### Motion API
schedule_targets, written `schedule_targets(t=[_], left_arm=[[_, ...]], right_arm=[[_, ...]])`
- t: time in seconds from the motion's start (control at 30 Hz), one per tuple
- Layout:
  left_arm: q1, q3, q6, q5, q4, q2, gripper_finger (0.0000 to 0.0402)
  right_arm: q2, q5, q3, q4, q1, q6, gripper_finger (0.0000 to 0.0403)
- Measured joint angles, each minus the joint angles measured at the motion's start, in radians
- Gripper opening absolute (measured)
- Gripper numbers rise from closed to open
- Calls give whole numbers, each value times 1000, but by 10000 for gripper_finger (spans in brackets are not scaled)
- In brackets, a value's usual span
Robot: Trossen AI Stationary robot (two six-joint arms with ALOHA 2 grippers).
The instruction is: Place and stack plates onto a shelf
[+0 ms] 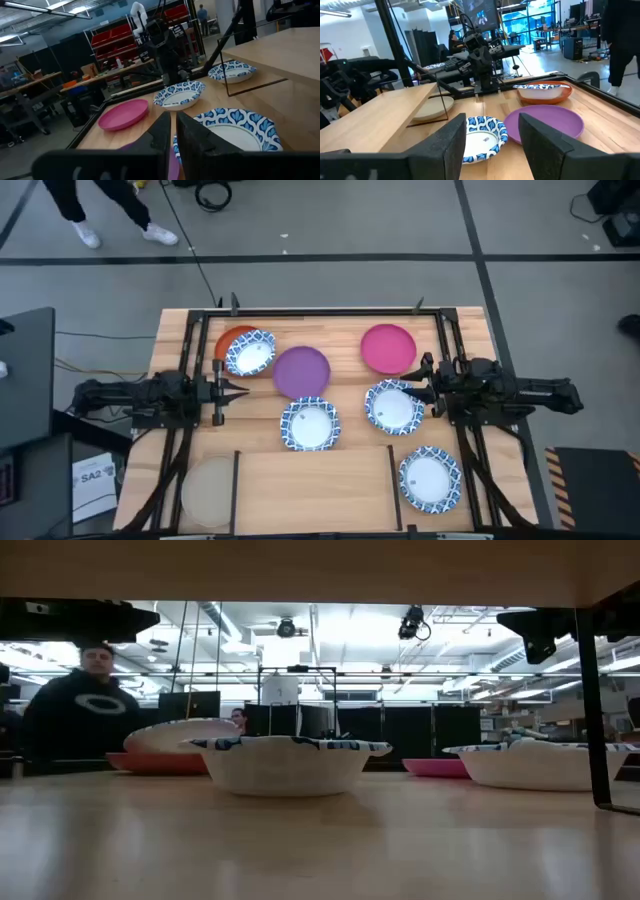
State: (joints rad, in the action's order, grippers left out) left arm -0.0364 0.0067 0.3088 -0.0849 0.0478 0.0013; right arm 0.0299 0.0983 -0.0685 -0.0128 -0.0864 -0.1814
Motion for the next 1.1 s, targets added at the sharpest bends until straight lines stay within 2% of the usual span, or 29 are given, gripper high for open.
schedule_targets(t=[0.4, 0.67, 1.1], left_arm=[[0, 0, -2, 1, 0, 0, 36], [0, 0, -93, 35, -3, 4, 36], [0, 0, -88, 35, -1, 4, 36]], right_arm=[[0, 0, 0, 0, 0, 0, 187], [0, 0, 0, 0, 0, 0, 187], [0, 0, 0, 0, 0, 0, 187]])
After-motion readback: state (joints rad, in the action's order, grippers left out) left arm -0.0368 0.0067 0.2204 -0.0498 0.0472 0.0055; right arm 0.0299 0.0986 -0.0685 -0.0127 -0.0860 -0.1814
